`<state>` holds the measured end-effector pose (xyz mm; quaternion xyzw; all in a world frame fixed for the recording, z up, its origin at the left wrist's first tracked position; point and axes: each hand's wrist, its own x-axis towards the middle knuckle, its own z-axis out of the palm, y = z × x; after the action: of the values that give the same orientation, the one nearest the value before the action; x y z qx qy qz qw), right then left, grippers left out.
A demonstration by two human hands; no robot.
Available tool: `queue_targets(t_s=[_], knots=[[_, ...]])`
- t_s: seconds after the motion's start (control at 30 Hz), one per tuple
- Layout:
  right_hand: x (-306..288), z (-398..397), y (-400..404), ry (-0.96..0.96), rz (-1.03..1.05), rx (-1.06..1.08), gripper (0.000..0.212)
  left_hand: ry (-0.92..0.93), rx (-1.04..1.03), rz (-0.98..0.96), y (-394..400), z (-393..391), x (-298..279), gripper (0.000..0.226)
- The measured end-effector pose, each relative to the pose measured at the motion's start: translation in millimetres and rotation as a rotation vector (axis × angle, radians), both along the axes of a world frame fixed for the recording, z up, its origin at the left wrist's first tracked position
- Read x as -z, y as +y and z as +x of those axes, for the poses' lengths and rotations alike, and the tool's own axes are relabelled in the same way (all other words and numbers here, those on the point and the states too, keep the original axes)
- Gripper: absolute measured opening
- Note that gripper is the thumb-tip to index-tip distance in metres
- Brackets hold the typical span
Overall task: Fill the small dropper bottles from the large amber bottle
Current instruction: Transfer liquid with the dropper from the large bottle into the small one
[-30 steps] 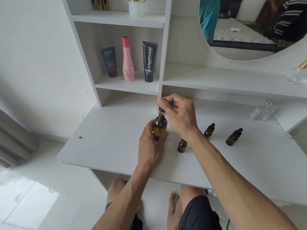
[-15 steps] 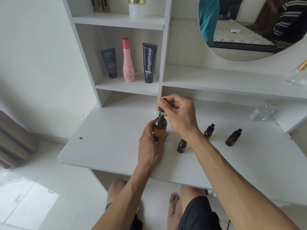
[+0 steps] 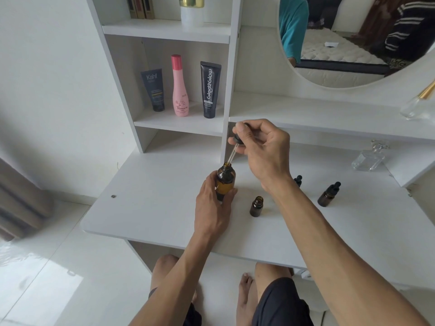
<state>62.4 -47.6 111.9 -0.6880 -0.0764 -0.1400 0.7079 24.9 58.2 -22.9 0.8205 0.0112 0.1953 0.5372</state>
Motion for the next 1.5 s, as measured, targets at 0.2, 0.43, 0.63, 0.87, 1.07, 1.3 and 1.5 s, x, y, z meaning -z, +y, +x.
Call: queue_targets(t_s=[0.2,0.43,0.63,0.87,1.07,1.3,1.5], knots=[[-3,-2,2,-0.024,0.004,0.017,0.009,0.002,0.007,-0.014,0,-1,-1,0.041],[-17,-2,-3,-0.026,0.077,0.046,0.019,0.01,0.01,-0.009,0,0,1,0.04],[-18,0,-10,-0.006,0.145,0.057,0.016,0.033,0.009,-0.017,0,0,0,0.041],[-14,1,-15,0.025,0.212,0.056,0.012,0.042,0.003,-0.017,0,0,0,0.042],[-13,2,-16,0.048,0.261,0.057,0.008,0.042,0.002,-0.012,0,0,0,0.041],[-12,4,-15,0.058,0.279,0.073,0.01,0.042,0.007,-0.009,0,-1,-2,0.041],[-14,-1,-24,0.077,0.292,0.103,0.011,0.032,0.01,-0.003,1,-2,-2,0.04]])
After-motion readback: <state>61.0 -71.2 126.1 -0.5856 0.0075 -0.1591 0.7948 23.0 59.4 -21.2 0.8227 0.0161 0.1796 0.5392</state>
